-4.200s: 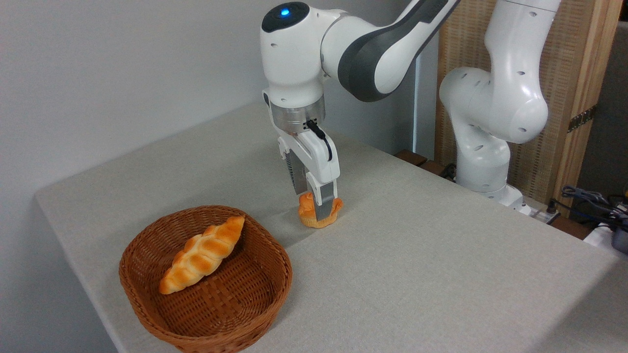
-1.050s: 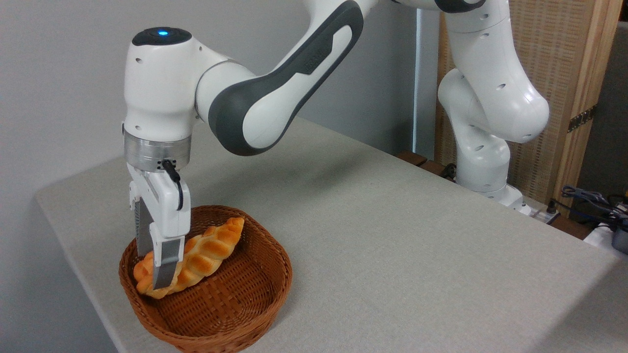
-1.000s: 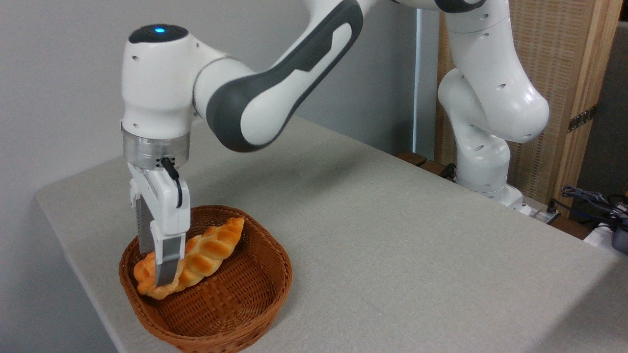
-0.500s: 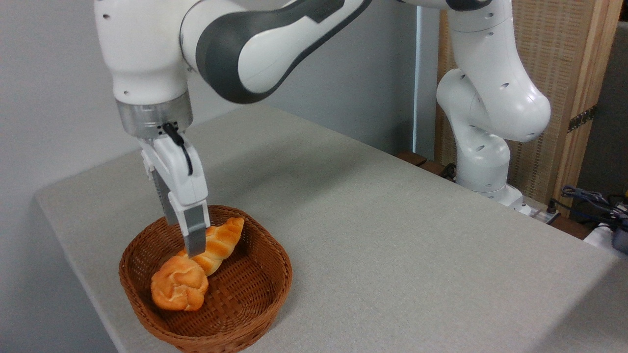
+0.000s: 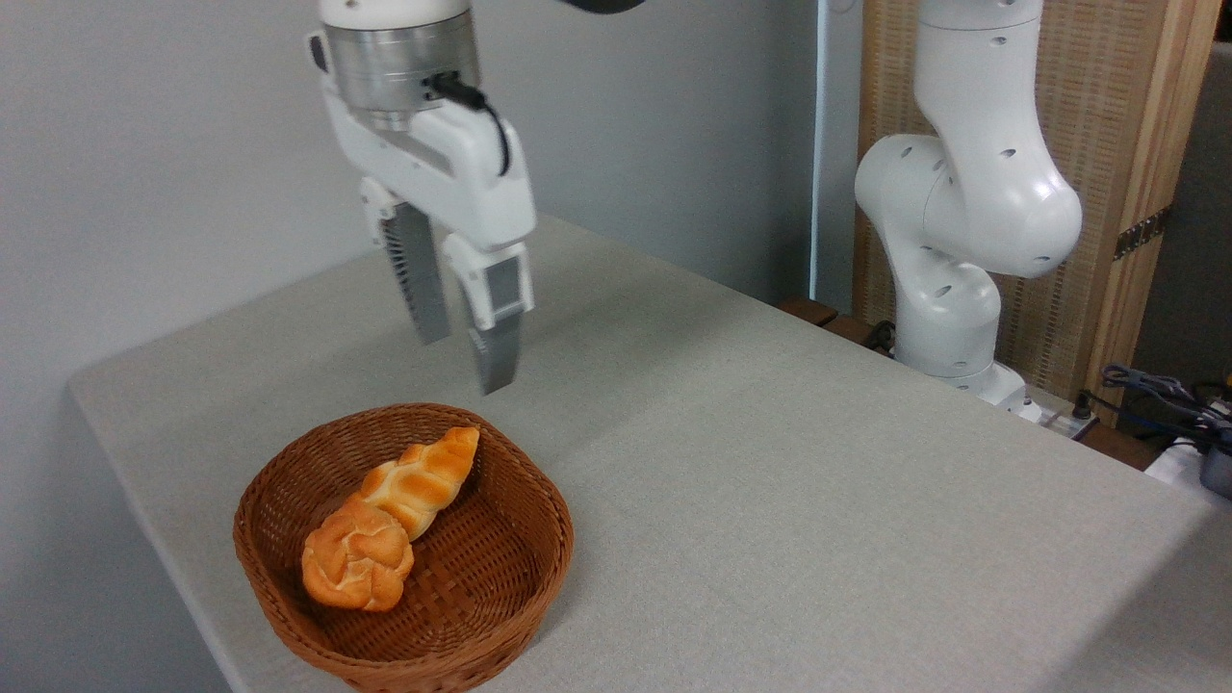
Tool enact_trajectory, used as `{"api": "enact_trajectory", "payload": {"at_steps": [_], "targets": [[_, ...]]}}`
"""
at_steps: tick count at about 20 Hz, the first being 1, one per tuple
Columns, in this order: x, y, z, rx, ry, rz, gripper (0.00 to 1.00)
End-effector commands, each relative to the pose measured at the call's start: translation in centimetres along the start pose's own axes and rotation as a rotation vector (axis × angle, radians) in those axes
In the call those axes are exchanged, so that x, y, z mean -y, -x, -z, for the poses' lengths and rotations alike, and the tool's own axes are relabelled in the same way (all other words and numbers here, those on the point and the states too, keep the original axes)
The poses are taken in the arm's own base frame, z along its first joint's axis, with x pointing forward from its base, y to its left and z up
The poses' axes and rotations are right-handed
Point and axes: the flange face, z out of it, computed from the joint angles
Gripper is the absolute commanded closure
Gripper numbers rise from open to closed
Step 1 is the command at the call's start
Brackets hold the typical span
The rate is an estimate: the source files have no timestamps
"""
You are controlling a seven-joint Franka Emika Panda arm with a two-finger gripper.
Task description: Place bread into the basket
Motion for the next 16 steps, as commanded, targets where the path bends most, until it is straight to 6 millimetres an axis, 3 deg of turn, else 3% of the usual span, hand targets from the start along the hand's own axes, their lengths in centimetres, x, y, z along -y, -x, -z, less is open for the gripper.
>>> {"api": "enact_trajectory", "payload": {"at_steps": [1, 9, 16], "targets": [[-2.1, 1.9, -0.1, 0.065, 0.025, 0.017, 0.00], [-2.7, 1.7, 0.4, 0.075, 0.004, -0.004, 0.00], [-1.6, 0.6, 1.8, 0.072, -0.001, 0.006, 0.00]]}}
